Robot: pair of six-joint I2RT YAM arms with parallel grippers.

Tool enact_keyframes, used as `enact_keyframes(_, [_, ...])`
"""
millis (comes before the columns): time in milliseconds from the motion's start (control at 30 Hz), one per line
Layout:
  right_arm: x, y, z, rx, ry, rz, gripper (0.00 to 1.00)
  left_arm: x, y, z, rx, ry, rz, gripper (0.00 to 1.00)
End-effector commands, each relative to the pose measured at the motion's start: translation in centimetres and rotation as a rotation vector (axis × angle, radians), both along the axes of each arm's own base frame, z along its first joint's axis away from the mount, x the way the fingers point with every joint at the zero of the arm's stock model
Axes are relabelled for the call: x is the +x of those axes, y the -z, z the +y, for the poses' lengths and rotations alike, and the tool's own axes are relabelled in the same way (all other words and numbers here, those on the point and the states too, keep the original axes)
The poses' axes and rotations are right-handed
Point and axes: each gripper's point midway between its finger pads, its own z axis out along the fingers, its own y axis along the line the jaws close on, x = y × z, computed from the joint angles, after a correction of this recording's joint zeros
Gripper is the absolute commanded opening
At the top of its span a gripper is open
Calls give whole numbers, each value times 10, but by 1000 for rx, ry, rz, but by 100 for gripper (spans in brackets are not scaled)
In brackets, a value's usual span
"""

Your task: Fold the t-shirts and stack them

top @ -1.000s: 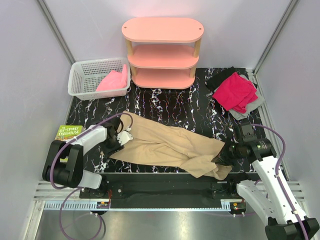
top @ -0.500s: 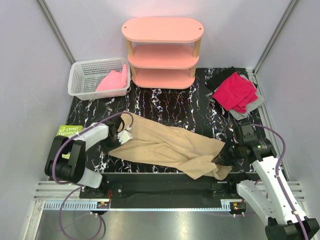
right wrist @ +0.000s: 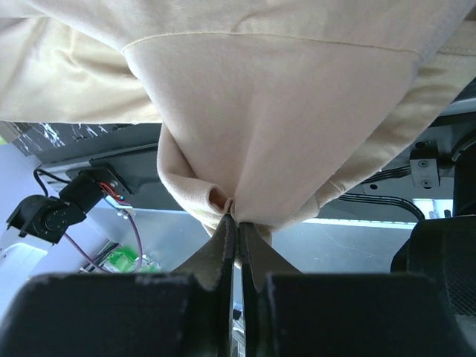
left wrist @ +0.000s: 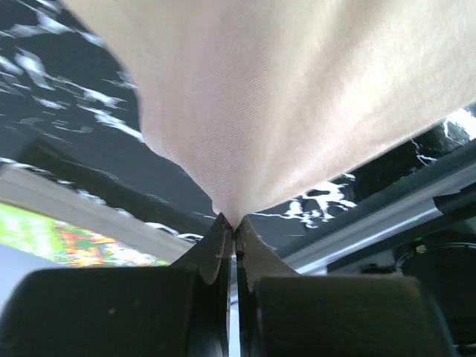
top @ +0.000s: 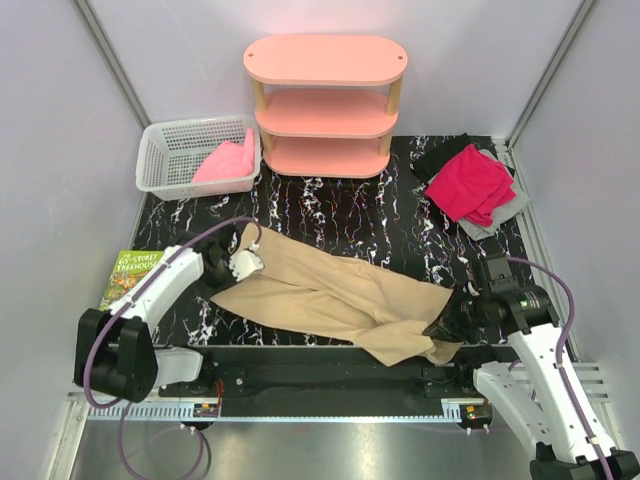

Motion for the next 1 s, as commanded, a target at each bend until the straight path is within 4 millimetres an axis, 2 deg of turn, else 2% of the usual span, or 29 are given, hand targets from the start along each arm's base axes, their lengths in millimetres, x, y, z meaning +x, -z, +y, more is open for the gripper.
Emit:
enact_keyframes(0, [-14,-3,-1,2,-15,42,7,41,-22,-15,-44,20,-50,0])
enact_keyframes(133, [2,-10,-3,-25,-3,6,7,82,-31,-31,-77,17,-65,0])
enact_keyframes(167, [7,-9,-3,-30,-3,2,7,98,-32,-37,-89,17,-69,0])
enact_keyframes(333, [20,0,-8,-76,23,-2,7,145,-28,-53,-91,17,-72,0])
enact_keyframes(433, [34,1,-17,-135,54,-17,7,165,-19,-59,-89,14,-60,0])
enact_keyframes(567, [59,1,-26,-199,123,-59,13,184,-2,-65,-71,13,-35,0])
enact_keyframes(667, [73,10,-30,-235,145,-64,13,198,10,-73,-55,15,-24,2])
enact_keyframes(733, [83,16,-32,-259,163,-60,13,209,14,-76,-48,4,-32,10])
enact_keyframes(767, [88,19,-33,-270,171,-62,15,211,14,-78,-43,1,-37,20])
enact_keyframes(800, [92,20,-33,-274,174,-66,22,214,13,-77,-38,-7,-45,30])
enact_keyframes(900, [112,22,-33,-294,179,-83,23,219,5,-73,-17,-15,-78,51])
enact_keyframes(933, [121,26,-38,-333,187,-84,25,220,-4,-71,-9,-18,-104,64])
enact_keyframes(967, [129,26,-39,-346,188,-96,28,218,-10,-71,-12,-18,-116,66])
